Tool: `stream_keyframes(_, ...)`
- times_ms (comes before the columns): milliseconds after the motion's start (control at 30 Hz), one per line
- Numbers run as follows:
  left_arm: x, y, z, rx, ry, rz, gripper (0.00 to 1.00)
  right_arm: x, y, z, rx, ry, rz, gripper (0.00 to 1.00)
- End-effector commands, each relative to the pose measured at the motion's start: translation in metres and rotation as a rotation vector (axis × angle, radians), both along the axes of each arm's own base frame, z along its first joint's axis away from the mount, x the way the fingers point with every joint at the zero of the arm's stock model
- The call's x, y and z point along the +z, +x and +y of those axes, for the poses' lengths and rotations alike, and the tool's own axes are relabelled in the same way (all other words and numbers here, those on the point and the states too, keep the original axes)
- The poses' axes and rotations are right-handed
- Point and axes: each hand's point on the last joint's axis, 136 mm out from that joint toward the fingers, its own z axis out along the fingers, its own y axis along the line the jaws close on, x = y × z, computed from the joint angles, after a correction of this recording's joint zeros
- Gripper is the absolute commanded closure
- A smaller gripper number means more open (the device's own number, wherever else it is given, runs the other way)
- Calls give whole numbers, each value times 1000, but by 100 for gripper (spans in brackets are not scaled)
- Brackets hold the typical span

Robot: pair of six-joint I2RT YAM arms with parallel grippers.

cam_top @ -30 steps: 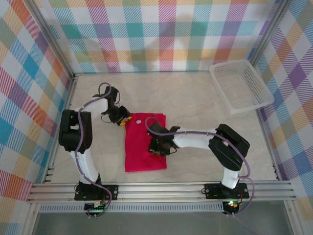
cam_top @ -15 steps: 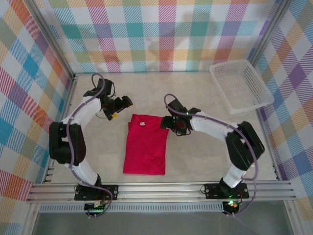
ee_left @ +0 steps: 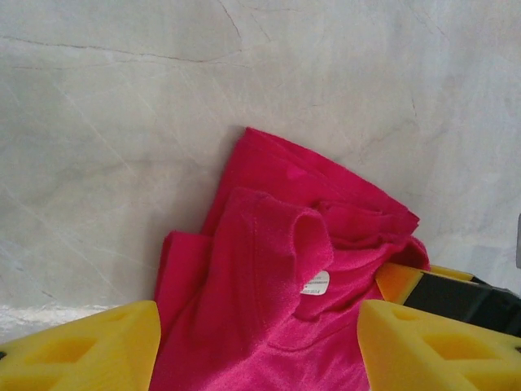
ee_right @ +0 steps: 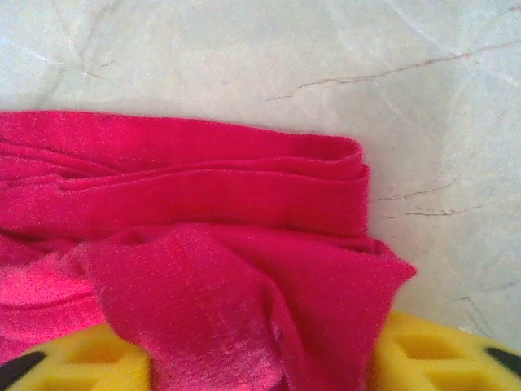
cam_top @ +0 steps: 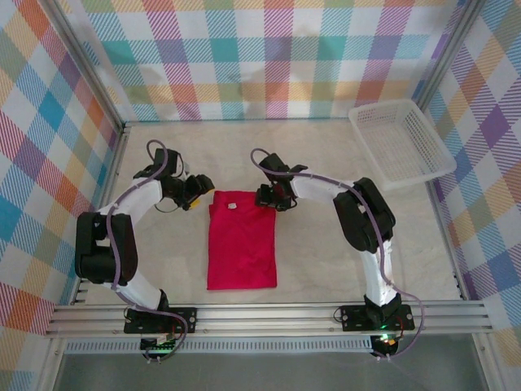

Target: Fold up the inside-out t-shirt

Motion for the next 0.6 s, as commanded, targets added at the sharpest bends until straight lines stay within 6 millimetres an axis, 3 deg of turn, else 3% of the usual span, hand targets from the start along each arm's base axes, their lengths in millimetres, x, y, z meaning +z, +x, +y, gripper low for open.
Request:
stream_keyframes(0,0,2,-4,-22,-20,-36,39,-12,-5,4,29,2,35,61)
stream_keyframes(167,-24,-4,-10,-44,-27,6,38,-14,-5,1,23,5,45,60)
stream_keyframes(367,-35,1,-25,-65,-53,6,36,-16,-5,0,20,13,53,59)
stream_keyframes(567,-63,20,-44,-81,-53,35,39,-21,-8,-1,11,25,69,59)
